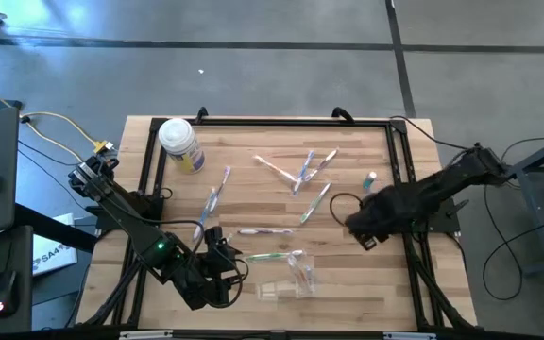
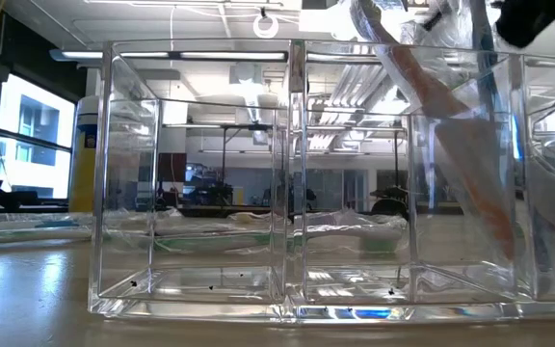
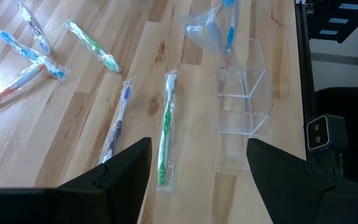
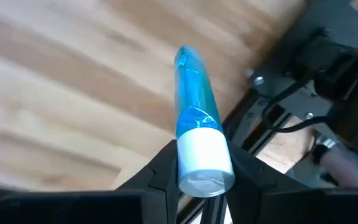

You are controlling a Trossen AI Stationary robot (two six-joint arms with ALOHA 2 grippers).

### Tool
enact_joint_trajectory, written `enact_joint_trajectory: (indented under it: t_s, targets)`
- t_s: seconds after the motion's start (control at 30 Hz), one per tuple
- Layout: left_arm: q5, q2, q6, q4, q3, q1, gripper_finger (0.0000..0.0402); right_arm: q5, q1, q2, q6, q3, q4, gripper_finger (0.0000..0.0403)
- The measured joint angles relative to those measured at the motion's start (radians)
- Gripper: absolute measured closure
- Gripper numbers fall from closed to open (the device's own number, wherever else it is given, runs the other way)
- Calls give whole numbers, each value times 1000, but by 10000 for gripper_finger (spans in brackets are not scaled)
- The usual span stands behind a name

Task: Pick & Place toothbrushing station
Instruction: Put the bottom right mouthwash into the transparent bin

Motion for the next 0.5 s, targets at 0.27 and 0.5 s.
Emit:
enact_joint_trajectory:
  t_s: [0.27,0.5]
  targets:
    - [3,0,42,59,0,0,140,12,229,0,123,123,46,318]
    - [40,0,235,236,0,0,140,108,344,0,46,146,293,318]
